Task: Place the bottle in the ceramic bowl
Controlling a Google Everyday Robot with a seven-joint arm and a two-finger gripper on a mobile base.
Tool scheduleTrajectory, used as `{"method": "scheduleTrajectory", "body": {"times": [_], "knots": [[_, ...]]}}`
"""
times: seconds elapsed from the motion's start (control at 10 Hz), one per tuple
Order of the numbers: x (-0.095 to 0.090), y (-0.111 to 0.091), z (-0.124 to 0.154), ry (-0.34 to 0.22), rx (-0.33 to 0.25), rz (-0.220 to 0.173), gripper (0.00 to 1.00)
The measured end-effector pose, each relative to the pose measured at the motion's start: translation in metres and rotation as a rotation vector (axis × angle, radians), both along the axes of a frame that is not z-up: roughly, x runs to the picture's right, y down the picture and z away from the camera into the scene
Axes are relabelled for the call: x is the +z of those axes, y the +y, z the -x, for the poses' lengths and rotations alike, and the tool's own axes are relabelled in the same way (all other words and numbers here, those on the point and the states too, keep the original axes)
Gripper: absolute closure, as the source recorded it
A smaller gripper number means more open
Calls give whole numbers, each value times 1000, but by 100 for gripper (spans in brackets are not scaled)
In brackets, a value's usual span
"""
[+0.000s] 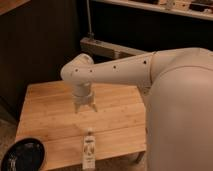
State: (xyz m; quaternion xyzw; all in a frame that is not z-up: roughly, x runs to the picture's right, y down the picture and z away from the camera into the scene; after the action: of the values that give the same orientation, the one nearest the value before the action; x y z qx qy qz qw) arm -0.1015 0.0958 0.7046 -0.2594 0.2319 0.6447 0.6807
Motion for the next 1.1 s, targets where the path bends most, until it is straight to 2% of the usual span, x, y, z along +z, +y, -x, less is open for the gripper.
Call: {"method": "scheduleTrajectory", "body": {"times": [0.4, 0.8, 1.1], "knots": [[-1, 4, -1, 9, 5, -4, 35], [7, 31, -7, 18, 45, -49, 35], [27, 52, -6, -3, 57, -55, 35]]}}
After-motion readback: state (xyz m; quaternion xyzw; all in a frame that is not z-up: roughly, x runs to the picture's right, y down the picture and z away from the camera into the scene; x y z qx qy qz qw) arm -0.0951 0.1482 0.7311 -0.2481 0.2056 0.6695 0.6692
